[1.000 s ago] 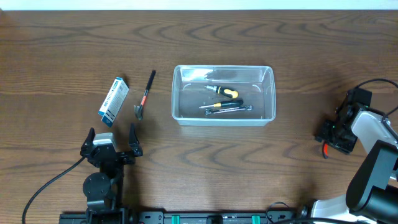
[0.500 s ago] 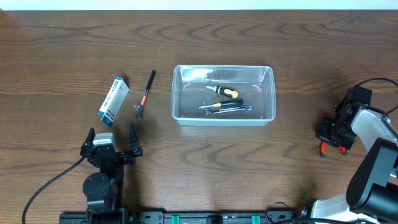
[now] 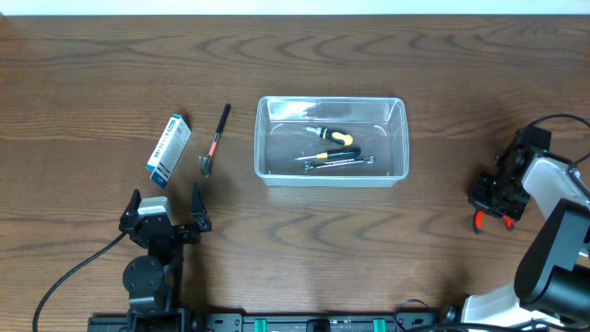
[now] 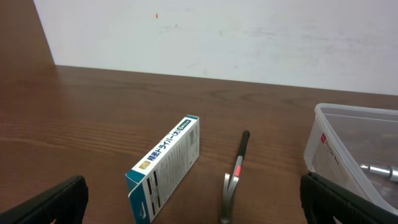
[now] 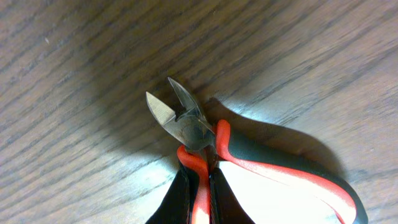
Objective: Pack container
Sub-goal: 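Move the right gripper down to the red pliers and grasp, then lift the red pliers and lower them into the container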
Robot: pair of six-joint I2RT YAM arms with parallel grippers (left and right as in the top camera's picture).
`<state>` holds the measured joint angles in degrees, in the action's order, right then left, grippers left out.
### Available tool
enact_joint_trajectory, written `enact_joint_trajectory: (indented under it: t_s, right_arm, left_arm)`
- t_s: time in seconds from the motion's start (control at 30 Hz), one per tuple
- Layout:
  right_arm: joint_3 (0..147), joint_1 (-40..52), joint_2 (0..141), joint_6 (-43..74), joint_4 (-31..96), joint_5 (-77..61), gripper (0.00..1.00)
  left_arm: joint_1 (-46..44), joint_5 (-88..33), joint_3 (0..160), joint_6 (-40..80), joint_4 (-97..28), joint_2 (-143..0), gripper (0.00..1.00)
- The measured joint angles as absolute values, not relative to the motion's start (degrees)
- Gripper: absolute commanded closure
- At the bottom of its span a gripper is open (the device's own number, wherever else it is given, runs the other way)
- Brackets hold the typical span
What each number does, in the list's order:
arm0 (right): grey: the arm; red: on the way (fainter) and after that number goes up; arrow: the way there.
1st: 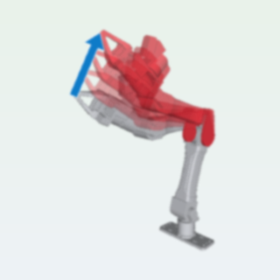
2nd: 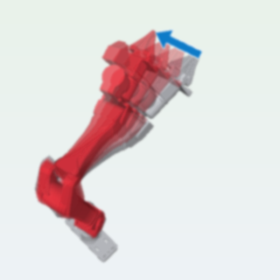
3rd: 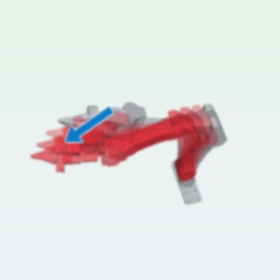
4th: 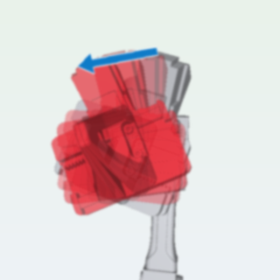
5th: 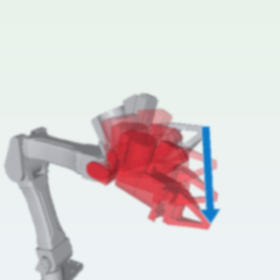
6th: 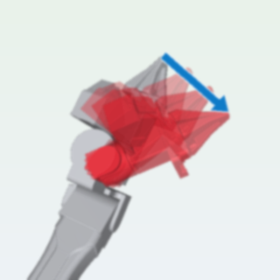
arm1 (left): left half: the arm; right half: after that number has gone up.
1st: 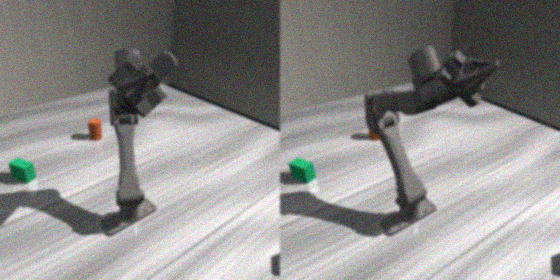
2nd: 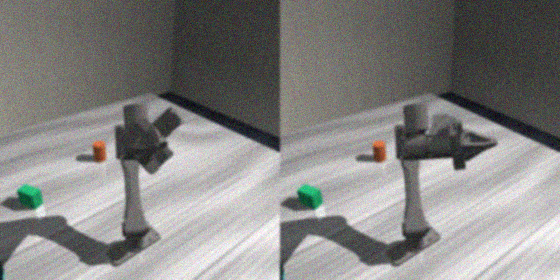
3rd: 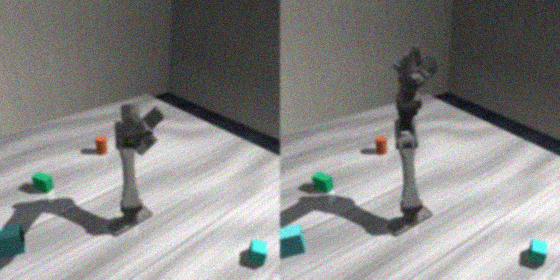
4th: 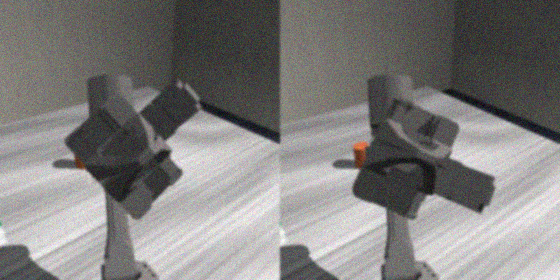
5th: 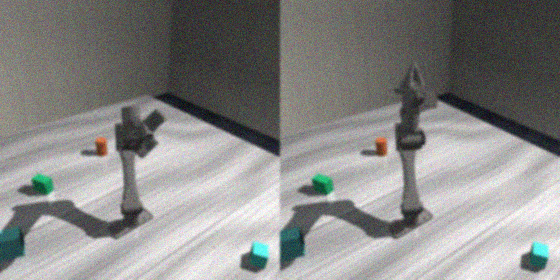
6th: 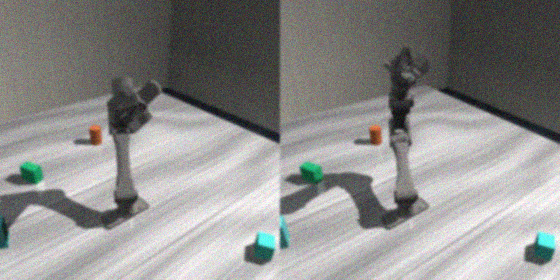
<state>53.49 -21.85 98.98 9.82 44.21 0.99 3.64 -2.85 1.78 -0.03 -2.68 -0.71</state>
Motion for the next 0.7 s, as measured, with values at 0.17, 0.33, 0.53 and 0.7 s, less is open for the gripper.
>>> enact_joint_trajectory:
  t_s: [0.17, 0.33, 0.53, 0.7]
  right_arm:
    - [59.9, -21.85, 100.14, 8.51, 48.82, -0.6, 0.99]
    - [70.04, -21.74, 100.14, 6.37, 53.45, -2.72, 0.99]
    - [81.36, -19.44, 100.14, 3.25, 58.13, -6.0, 0.99]
    - [89.73, -13.85, 100.14, -0.21, 61.41, -7.4, 0.99]
  left_arm:
    - [3.64, -2.85, 1.78, -0.03, -2.68, -0.71, 0.02]
    - [3.64, -2.85, 1.78, -0.03, -2.68, -0.71, 0.02]
    - [3.64, -2.85, 1.78, -0.03, -2.68, -0.71, 0.02]
    - [3.64, -2.85, 1.78, -0.03, -2.68, -0.71, 0.02]
